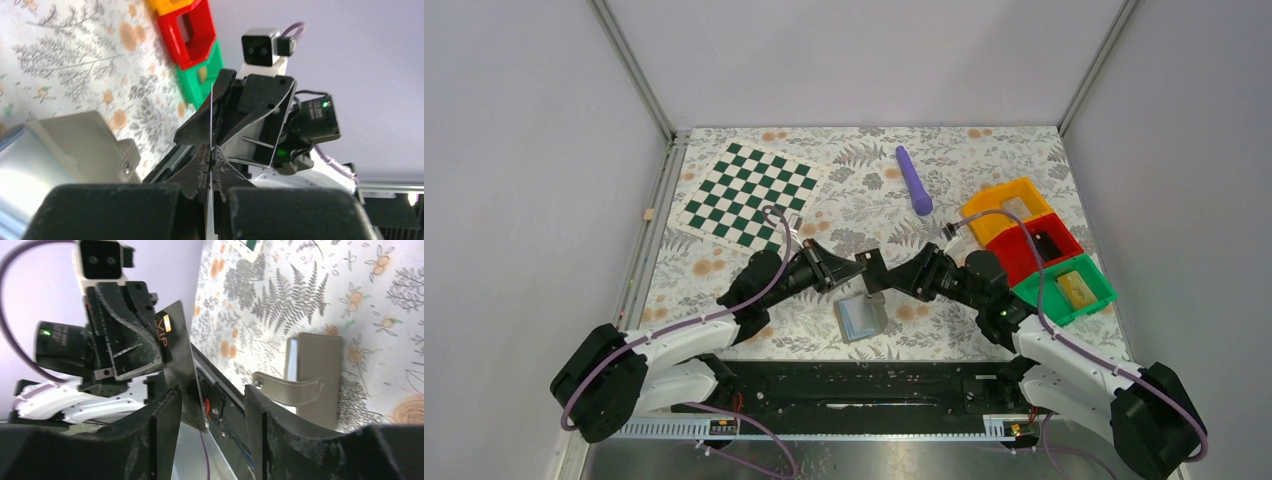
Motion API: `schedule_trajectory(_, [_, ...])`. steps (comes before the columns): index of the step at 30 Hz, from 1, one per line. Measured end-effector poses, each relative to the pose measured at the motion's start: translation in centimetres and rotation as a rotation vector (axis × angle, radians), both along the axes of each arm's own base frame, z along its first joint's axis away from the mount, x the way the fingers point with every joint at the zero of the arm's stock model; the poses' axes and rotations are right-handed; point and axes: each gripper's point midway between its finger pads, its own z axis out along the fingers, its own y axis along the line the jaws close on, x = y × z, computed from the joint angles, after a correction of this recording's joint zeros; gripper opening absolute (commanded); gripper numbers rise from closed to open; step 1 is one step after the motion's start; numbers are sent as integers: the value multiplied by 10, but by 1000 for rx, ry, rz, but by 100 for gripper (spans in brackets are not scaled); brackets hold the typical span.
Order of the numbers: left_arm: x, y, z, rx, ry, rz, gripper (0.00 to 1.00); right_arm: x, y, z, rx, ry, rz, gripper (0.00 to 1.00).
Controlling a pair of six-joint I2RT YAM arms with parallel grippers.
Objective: Take the credit cards out of the card holder
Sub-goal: Place the credit card in the storage box.
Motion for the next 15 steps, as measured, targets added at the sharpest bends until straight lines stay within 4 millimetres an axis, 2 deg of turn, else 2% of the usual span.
schedule_trajectory(5, [15,2,17,-91,-15,81,0,7,-2,20,73,-37,-54,40])
schedule_trajectory(7, [22,1,19,-121,-7,110,0,8,-4,24,91,-50,-73,38])
schedule_trajectory(11, [31,-5,14,-165,27,137,0,11,-8,23,107,-62,-105,38])
schedule_trajectory(15, [34,-12,-1,-191,80,142,0,14,-9,24,117,-68,-121,36])
